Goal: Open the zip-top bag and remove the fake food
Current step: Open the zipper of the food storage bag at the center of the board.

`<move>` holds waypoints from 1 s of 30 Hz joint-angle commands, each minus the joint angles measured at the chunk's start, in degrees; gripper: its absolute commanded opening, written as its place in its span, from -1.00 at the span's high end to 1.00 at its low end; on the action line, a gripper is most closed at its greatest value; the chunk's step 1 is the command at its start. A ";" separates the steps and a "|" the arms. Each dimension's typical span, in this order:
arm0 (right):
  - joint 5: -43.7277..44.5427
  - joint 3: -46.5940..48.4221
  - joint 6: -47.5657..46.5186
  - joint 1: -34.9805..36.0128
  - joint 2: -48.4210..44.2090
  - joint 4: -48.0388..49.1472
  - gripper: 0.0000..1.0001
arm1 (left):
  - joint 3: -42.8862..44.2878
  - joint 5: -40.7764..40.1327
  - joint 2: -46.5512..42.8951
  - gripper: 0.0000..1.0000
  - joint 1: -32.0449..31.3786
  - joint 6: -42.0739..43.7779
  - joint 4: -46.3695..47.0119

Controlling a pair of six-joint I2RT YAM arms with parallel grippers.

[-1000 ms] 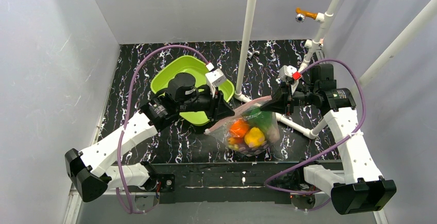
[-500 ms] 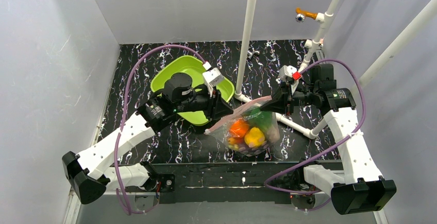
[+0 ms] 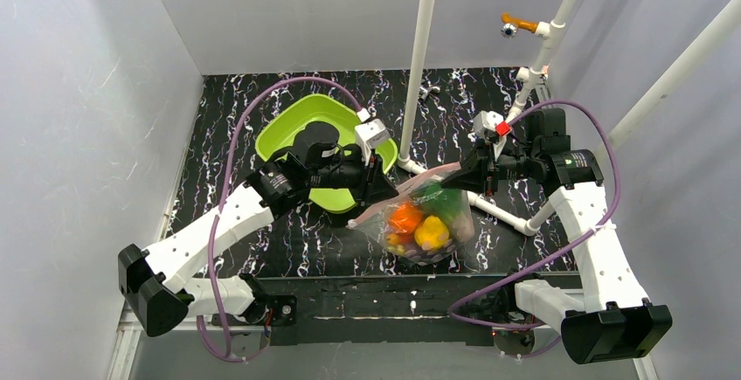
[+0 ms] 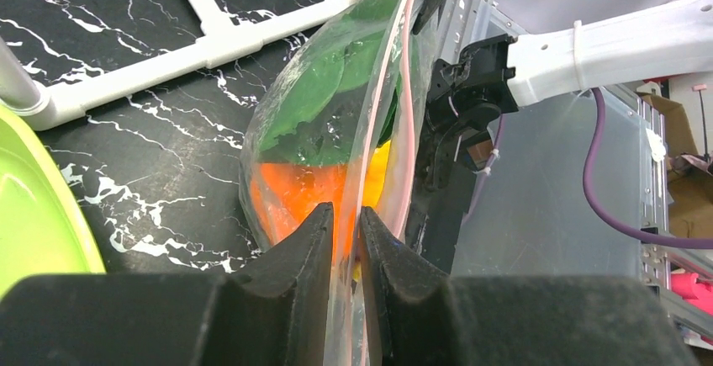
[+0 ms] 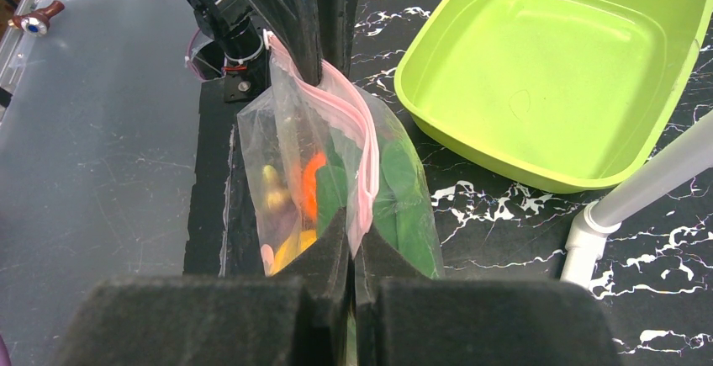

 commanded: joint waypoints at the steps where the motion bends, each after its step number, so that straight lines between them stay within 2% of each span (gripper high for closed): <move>1: -0.90 1.05 -0.53 0.36 -0.73 -0.53 0.97 | 2.41 4.33 0.94 0.65 0.23 1.62 -1.22; 5: -0.12 1.49 -0.48 0.41 -0.43 -0.47 0.97 | 3.38 6.55 2.93 0.67 0.22 3.24 -2.76; 7: 1.65 2.43 0.05 0.36 -0.03 -0.12 0.97 | 5.49 6.27 4.29 1.00 0.20 5.71 -5.29; 14: 12.58 13.94 4.47 0.68 5.68 0.11 0.97 | 18.91 -11.10 8.04 1.00 0.58 17.53 -10.18; 19: 17.67 18.46 6.07 0.63 6.17 3.21 0.97 | 27.75 -11.62 14.26 1.00 1.51 21.84 -10.29; 22: 18.24 17.90 5.44 0.63 5.48 2.89 0.97 | 28.18 -11.08 16.72 1.00 1.73 21.79 -8.66; 25: 17.24 11.62 0.39 0.63 2.97 1.49 0.97 | 25.07 -10.37 16.81 1.00 1.87 21.40 -6.26; 27: 15.95 6.51 -6.53 0.63 0.79 -2.51 0.97 | 21.41 -8.77 16.06 1.00 1.82 21.51 -4.81; 30: 13.28 -0.20 -20.25 0.69 -1.83 -15.10 0.70 | 14.77 -4.70 14.02 1.00 1.89 22.04 -3.02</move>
